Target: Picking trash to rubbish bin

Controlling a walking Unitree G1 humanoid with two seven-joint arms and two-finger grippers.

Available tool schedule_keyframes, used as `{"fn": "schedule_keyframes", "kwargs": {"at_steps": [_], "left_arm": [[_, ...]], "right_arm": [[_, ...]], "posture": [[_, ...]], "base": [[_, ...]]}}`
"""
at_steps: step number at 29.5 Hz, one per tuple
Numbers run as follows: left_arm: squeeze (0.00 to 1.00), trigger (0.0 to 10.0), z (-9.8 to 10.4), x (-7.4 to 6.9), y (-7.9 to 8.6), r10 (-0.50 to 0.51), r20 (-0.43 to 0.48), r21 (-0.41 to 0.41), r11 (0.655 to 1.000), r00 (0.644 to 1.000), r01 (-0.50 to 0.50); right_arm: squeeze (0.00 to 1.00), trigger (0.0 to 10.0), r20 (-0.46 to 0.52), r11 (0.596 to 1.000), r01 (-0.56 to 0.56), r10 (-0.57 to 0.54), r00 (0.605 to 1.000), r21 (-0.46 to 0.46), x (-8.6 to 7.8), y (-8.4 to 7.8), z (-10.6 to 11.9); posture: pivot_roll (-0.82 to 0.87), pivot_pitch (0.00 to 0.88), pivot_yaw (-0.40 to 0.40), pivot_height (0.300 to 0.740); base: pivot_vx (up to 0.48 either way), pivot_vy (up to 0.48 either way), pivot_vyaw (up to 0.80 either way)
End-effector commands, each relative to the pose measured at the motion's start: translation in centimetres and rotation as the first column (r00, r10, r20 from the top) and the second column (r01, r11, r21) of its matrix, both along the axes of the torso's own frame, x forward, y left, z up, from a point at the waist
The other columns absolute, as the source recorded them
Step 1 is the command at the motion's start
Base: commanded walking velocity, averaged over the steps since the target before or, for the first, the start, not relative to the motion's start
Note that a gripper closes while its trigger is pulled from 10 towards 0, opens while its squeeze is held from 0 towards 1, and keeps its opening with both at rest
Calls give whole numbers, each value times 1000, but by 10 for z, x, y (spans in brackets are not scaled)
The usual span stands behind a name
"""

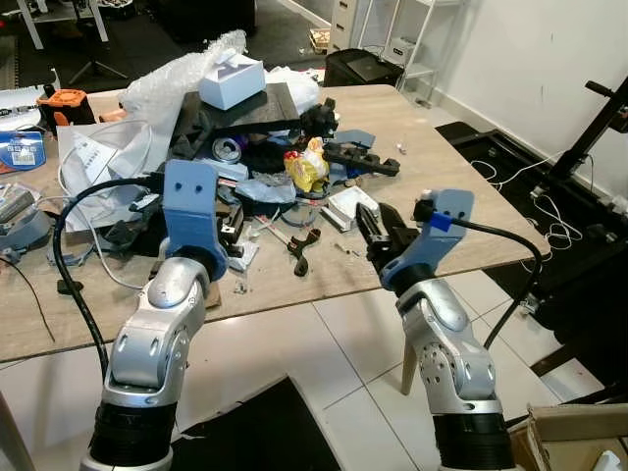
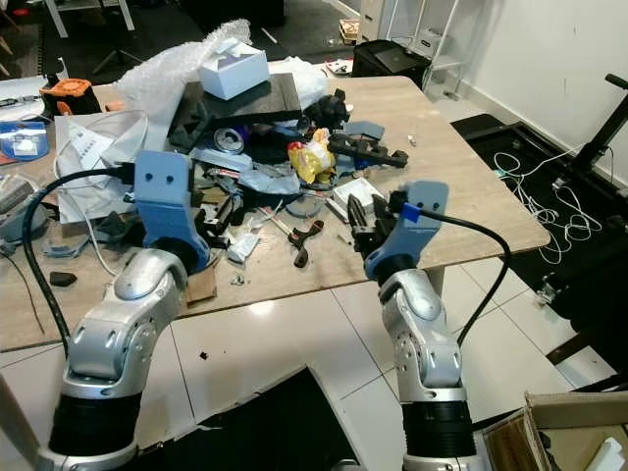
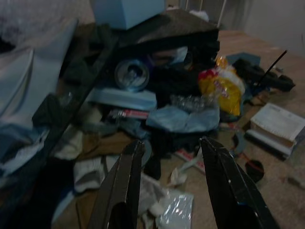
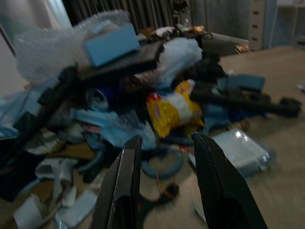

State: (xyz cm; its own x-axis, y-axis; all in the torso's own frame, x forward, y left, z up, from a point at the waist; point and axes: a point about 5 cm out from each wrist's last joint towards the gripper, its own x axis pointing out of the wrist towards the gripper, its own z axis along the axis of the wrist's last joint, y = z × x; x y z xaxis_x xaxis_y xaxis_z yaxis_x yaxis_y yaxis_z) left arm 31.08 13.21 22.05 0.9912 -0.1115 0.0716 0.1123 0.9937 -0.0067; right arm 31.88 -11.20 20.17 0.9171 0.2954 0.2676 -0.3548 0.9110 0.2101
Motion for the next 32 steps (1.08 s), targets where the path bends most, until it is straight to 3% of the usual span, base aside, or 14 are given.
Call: {"fn": "schedule_keyframes", "kwargs": {"at_steps": [1,19,30,32], "left_arm": [[0,10000,-1,1,-5,-12,-1,-7,1000,1000,12],[0,10000,2,-3,-11,-30,21,-29,999,999,31],[0,10000,3,-4,-16,-51,43,-1,999,998,51],[0,10000,3,-5,-17,-59,48,5,998,997,59]], "right_arm": [[0,10000,-3,1000,-12,12,1000,-10,1,-1,0],[0,10000,-3,995,-85,85,996,-56,5,8,0],[0,10000,-7,994,-81,80,997,-68,0,4,-3],[0,10000,-34,991,-72,69,997,-113,0,0,-6]], "posture": [[94,88,-52,740],[109,65,-67,740],[100,49,-57,740],[103,40,-61,740]], "base": [[345,0,0],[342,0,0],[0,0,0],[0,0,0]]}}
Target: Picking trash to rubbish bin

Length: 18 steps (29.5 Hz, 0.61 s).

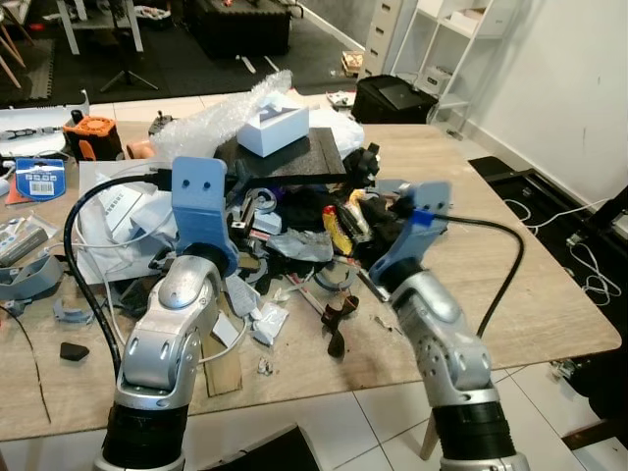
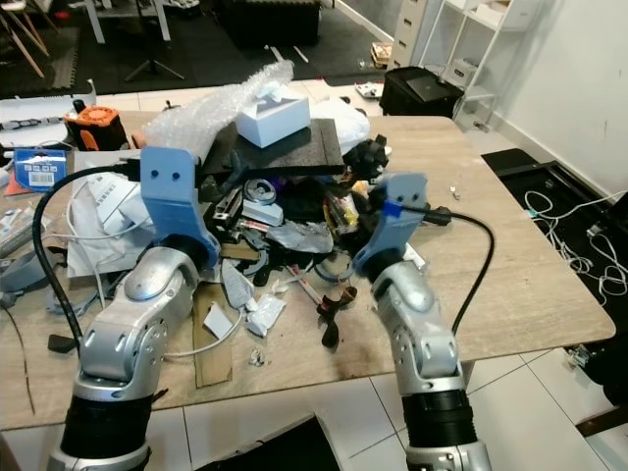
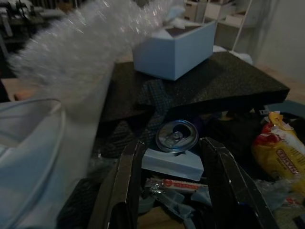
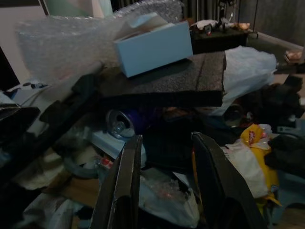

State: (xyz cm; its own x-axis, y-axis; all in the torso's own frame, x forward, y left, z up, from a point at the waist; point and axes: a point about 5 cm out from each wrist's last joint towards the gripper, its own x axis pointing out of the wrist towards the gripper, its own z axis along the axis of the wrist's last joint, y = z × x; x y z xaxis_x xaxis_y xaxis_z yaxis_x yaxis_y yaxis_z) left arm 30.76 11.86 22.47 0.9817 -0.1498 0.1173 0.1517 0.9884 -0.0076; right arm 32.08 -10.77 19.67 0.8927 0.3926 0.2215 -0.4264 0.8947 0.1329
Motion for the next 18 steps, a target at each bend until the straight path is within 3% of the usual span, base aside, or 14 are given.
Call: {"fn": "schedule_keyframes", "kwargs": {"at_steps": [1,8,11,18], "left_arm": [[0,10000,-1,-3,-4,-24,6,12,1000,1000,24],[0,10000,-1,-5,-6,-38,5,19,999,999,38],[0,10000,-4,-4,-8,-44,-7,25,999,999,44],[0,10000,-5,-2,-7,-40,-24,29,999,999,40]], "right_arm": [[0,10000,-37,997,23,-26,999,-74,-1,-9,-4],[0,10000,-143,974,52,-85,986,-222,3,-36,-12],[0,10000,-234,946,28,-108,966,-322,5,-57,-13],[0,10000,-346,930,-50,-86,934,-365,3,-72,-9]], "posture": [[103,40,-61,740],[103,30,-67,740],[101,28,-71,740],[93,43,-65,740]], "base": [[0,0,0],[0,0,0],[0,0,0],[0,0,0]]}}
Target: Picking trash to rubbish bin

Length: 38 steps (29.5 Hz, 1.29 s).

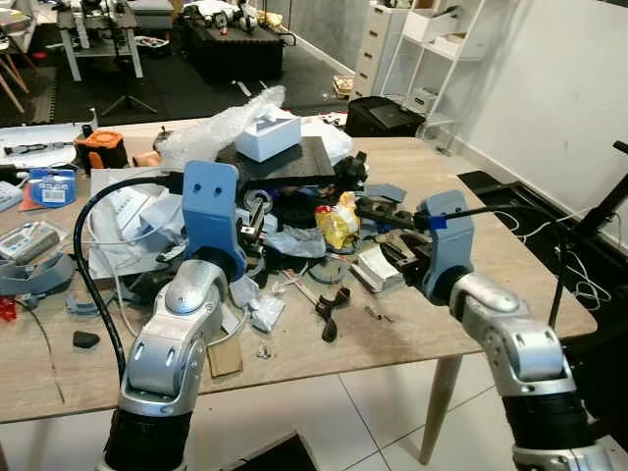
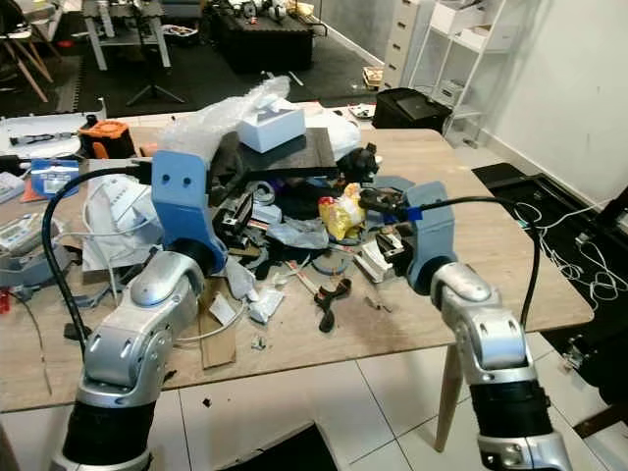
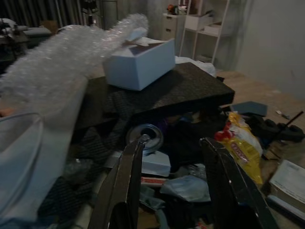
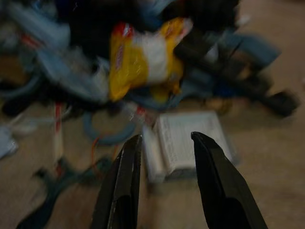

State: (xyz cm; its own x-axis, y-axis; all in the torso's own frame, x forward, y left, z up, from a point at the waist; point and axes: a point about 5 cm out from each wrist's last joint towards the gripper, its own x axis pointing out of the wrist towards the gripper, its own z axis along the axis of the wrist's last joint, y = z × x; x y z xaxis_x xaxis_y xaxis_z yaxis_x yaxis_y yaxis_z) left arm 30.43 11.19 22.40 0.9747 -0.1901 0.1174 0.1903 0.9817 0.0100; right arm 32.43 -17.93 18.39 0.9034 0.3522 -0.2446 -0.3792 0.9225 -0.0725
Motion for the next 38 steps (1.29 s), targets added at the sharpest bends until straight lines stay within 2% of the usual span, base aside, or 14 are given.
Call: {"fn": "schedule_keyframes", "kwargs": {"at_steps": [1,7,12,19,23,26,28,29,31,32,33,38], "left_arm": [[0,10000,-5,2,1,3,-34,18,1000,999,-2],[0,10000,-8,6,2,30,-51,38,999,998,-28],[0,10000,-10,6,2,28,-66,41,999,997,-26],[0,10000,-9,7,2,19,-64,47,999,998,-16],[0,10000,-9,7,2,19,-63,45,999,998,-16],[0,10000,-9,7,4,17,-60,58,998,998,-13],[0,10000,-9,6,5,14,-59,64,998,998,-10],[0,10000,-8,6,5,1,-54,77,997,999,3],[0,10000,-8,6,5,1,-54,77,997,999,3],[0,10000,-7,6,3,-22,-46,95,995,999,26],[0,10000,-3,4,1,-84,-28,126,988,996,87],[0,10000,1,1,1,-157,-13,147,977,988,157]], "right_arm": [[0,10000,-36,1000,-29,29,999,8,-1,-1,5],[0,10000,-111,996,-84,87,990,26,-4,-1,7],[0,10000,-162,990,-137,140,977,34,-7,4,8],[0,10000,-271,957,-286,286,919,42,-15,23,7],[0,10000,-284,949,-311,310,907,45,-16,26,8],[0,10000,-334,914,-404,392,857,35,-20,37,8],[0,10000,-345,907,-419,402,848,28,-21,38,8],[86,10000,-370,901,-433,397,840,-16,-21,39,6],[86,10000,-370,901,-433,397,840,-16,-21,39,6],[439,10000,-393,896,-441,387,834,-54,-21,38,4],[1000,10000,-422,889,-450,379,824,-80,-18,40,2],[1000,10000,-430,884,-465,398,810,-58,-15,48,2]], "posture": [[91,51,-63,740],[88,68,-65,740],[88,83,-70,740],[82,102,-77,740],[81,106,-75,740],[81,109,-75,740],[81,109,-75,740],[79,110,-75,740],[79,110,-75,740],[78,115,-87,740],[78,115,-87,740],[79,115,-65,740]], "base": [[0,-281,0],[0,-390,0],[0,0,0],[0,0,0],[0,0,0],[0,0,0],[0,0,0],[0,0,0],[0,0,0],[0,0,0],[0,0,0],[0,0,0]]}}
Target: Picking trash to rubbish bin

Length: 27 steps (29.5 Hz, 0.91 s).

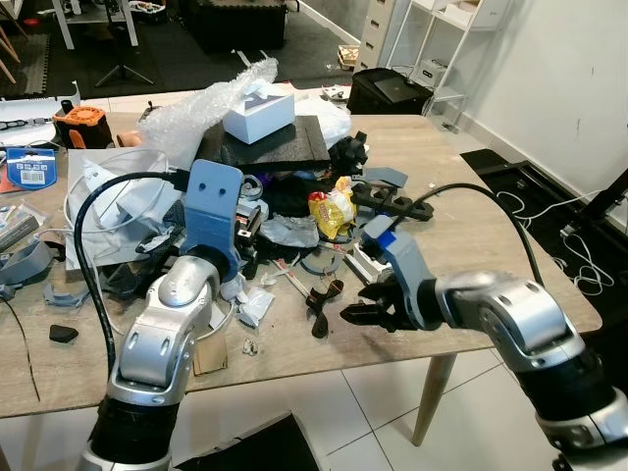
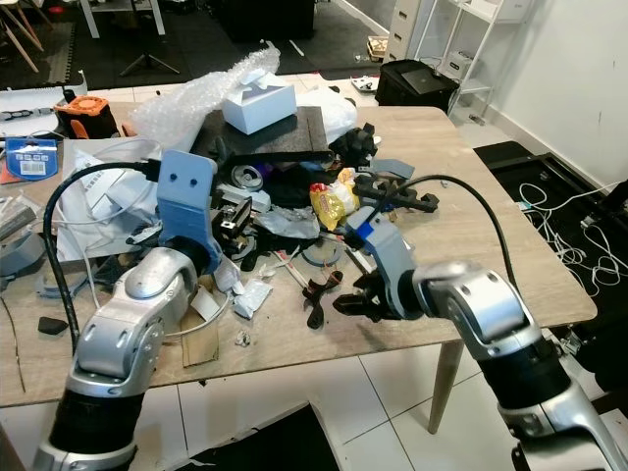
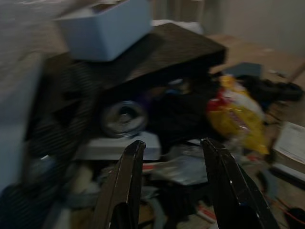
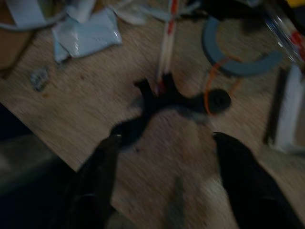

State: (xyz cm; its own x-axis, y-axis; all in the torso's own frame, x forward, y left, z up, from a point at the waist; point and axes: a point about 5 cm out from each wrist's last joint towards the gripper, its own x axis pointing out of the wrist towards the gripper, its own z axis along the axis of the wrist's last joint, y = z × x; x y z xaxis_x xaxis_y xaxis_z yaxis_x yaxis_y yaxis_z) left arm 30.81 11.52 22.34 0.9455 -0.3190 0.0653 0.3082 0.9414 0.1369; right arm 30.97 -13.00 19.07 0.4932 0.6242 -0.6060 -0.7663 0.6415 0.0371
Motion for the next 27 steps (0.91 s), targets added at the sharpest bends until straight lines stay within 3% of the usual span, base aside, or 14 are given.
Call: {"fn": "schedule_keyframes", "kwargs": {"at_steps": [1,2,3,10,11,12,13,18,22,23,24,27], "left_arm": [[0,10000,3,-3,-2,-70,19,22,997,997,69],[0,10000,5,-4,-1,-94,24,31,995,995,93],[0,10000,6,-3,1,-104,27,37,994,994,103],[0,10000,9,-3,2,-107,29,34,994,994,106],[0,10000,8,-3,2,-107,28,33,994,994,106],[0,10000,8,-4,2,-109,27,32,994,994,108],[0,10000,8,-5,1,-109,26,31,994,994,108],[0,10000,7,-6,0,-111,23,30,993,994,110],[0,10000,7,-6,1,-119,21,30,993,993,118],[0,10000,7,-6,0,-121,20,30,992,992,120],[0,10000,7,-6,0,-122,20,31,992,992,122],[0,10000,7,-6,0,-123,20,30,992,992,123]], "right_arm": [[1000,10000,-31,1000,-2,2,1000,-14,2,2,-6],[753,10000,-36,1000,-10,10,999,-15,5,5,-7],[4,10000,-41,1000,-17,17,999,-15,7,9,-8],[0,10000,-75,997,-67,65,995,-23,9,25,-17],[82,10000,-68,998,-56,54,996,-27,11,28,-19],[616,10000,-58,999,-35,33,998,-30,14,29,-19],[1000,10000,-52,999,-23,21,998,-37,16,30,-19],[1000,10000,-38,996,-41,38,999,-74,18,30,-20],[1000,10000,27,994,-71,74,997,-83,23,35,-17],[722,10000,46,993,-79,84,995,-83,25,37,-16],[0,10000,57,993,-83,88,994,-87,26,37,-16],[0,10000,67,991,-94,101,993,-99,26,38,-15]], "posture": [[80,116,-51,740],[80,116,-51,740],[86,118,-45,740],[94,116,-51,740],[94,116,-51,740],[94,116,-51,740],[94,116,-51,740],[94,116,-51,740],[102,118,-53,740],[102,118,-53,740],[102,118,-53,740],[102,119,-49,740]], "base": [[0,0,0],[0,0,0],[0,0,0],[0,0,0],[0,0,0],[0,0,0],[0,0,0],[0,0,0],[0,0,0],[0,0,0],[0,0,0],[0,0,0]]}}
